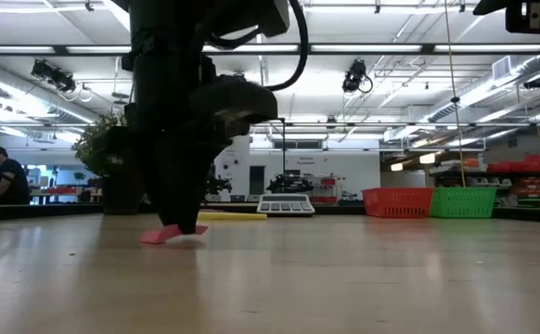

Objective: Sort crayons/erasers/pens/pencils in bins
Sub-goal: Put the pink eraser into the orange bin

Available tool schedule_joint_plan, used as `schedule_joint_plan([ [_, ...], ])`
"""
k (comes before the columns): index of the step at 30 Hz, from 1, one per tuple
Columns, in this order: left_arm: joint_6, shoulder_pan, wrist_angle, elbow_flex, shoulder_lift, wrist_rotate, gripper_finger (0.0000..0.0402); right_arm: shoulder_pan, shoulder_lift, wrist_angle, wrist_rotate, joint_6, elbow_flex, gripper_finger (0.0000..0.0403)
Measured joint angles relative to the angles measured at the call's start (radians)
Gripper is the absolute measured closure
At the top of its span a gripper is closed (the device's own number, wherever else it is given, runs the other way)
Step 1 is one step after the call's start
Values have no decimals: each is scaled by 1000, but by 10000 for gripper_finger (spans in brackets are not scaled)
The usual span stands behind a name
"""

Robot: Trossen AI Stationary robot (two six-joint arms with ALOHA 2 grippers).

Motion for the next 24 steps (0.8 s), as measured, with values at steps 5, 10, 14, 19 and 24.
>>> schedule_joint_plan([
  [5,10,0,13,2,-25,0,325,0,0,0,0,-1,0,274],
  [10,53,5,13,2,-79,-3,319,0,0,0,0,-19,0,274],
  [14,69,7,10,2,-121,-5,324,0,0,-3,0,-23,0,274],
  [19,106,7,-6,2,-180,7,327,0,0,-2,0,-23,0,274],
  [24,206,-7,-39,3,-251,61,319,0,0,-2,7,-23,0,274],
])
